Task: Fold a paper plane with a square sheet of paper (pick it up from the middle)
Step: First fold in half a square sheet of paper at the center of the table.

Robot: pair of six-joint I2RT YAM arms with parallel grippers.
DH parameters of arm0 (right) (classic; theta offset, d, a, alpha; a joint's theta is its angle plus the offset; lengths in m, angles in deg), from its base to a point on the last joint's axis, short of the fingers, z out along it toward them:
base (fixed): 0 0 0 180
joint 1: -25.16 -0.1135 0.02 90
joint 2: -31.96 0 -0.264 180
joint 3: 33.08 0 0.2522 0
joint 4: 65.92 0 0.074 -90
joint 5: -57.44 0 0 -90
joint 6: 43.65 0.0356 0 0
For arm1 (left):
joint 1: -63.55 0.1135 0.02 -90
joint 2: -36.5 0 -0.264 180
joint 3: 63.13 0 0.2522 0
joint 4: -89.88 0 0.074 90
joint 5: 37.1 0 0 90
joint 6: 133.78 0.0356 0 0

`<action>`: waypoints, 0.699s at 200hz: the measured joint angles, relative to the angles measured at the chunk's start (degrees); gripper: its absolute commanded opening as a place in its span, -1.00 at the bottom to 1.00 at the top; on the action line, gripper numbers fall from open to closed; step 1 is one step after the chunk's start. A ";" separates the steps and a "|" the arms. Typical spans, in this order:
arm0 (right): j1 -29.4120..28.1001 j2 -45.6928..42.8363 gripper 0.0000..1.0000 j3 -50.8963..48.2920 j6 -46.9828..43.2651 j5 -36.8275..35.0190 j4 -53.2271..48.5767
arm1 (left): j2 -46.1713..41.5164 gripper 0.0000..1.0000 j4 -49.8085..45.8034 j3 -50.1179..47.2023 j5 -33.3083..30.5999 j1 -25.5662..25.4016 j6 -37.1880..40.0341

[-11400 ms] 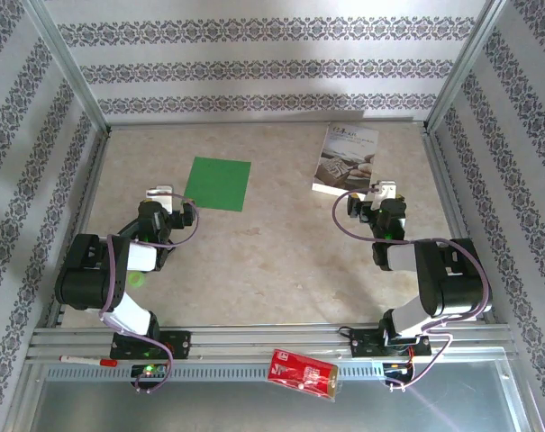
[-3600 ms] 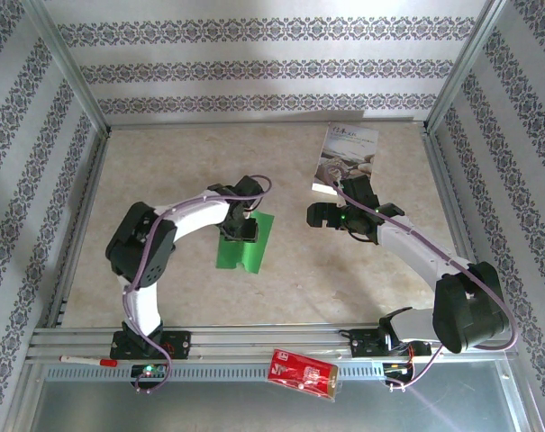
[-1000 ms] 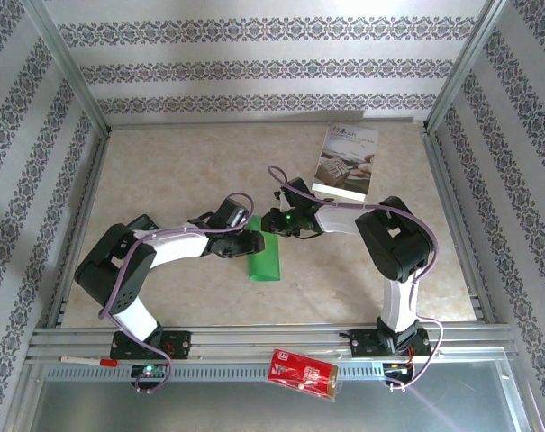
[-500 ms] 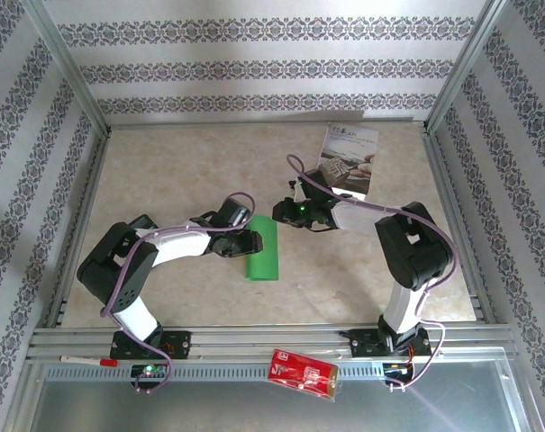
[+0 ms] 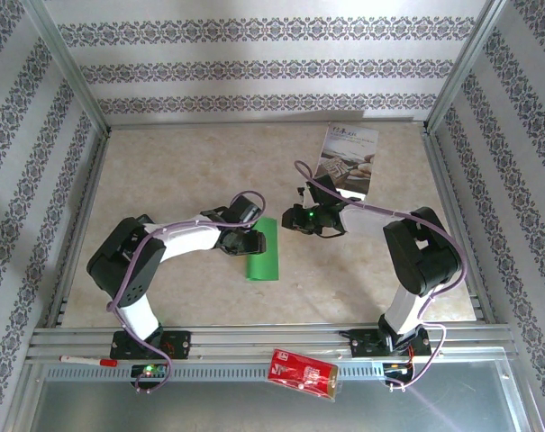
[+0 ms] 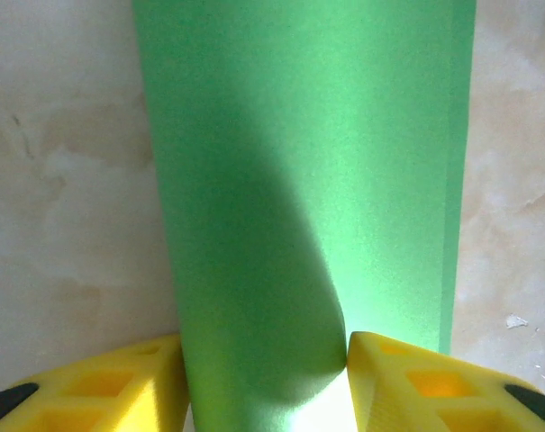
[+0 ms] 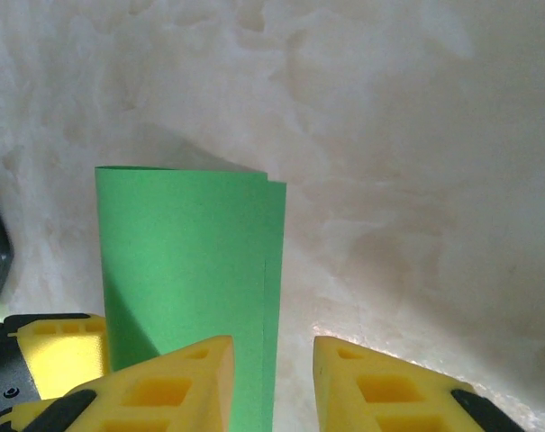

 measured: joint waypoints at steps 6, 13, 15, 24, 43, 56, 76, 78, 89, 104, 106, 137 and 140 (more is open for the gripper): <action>0.00 0.00 -0.41 -0.02 -0.07 0.02 -0.02 | 0.17 -0.01 -0.39 0.28 -0.13 -0.07 0.02; 0.00 -0.02 -0.41 -0.02 -0.09 0.02 -0.04 | 0.35 -0.01 -0.85 0.59 -0.33 -0.17 0.04; 0.00 -0.02 -0.41 -0.02 -0.09 0.02 -0.07 | 0.39 -0.01 -0.96 0.68 -0.44 -0.22 0.09; 0.00 -0.09 -0.41 -0.09 -0.11 0.02 -0.09 | 0.55 0.00 -1.33 1.01 -0.63 -0.33 0.17; 0.00 -0.55 -0.40 -0.42 -0.11 0.07 -0.26 | 0.87 0.00 -1.84 1.40 -1.09 -0.55 0.17; 0.00 -1.01 -0.39 -0.68 -0.13 0.09 -0.28 | 0.98 0.00 -2.03 1.60 -1.33 -0.68 0.17; 0.00 -1.84 -0.40 -1.05 -0.55 0.07 -0.63 | 1.18 0.00 -2.29 1.84 -1.46 -0.70 0.17; 0.00 -1.92 -0.40 -1.07 -0.59 0.07 -0.68 | 1.20 0.00 -2.40 1.90 -1.44 -0.70 0.17; 0.00 -2.23 -0.40 -1.14 -0.94 0.04 -0.83 | 1.36 0.01 -2.62 2.12 -1.46 -0.70 0.17; 0.00 -2.43 -0.41 -1.16 -1.05 0.04 -0.90 | 1.46 0.01 -2.80 2.25 -1.53 -0.79 0.20; 0.00 -2.43 -0.41 -1.16 -1.07 0.04 -0.90 | 1.49 0.01 -2.80 2.25 -1.55 -0.79 0.20; 0.02 -2.54 -0.41 -1.49 -1.18 0.04 -1.09 | 1.57 0.03 -2.84 2.34 -1.75 -0.96 0.39; 0.02 -2.54 -0.41 -1.49 -1.18 0.04 -1.14 | 1.62 0.03 -2.84 2.36 -1.77 -0.96 0.42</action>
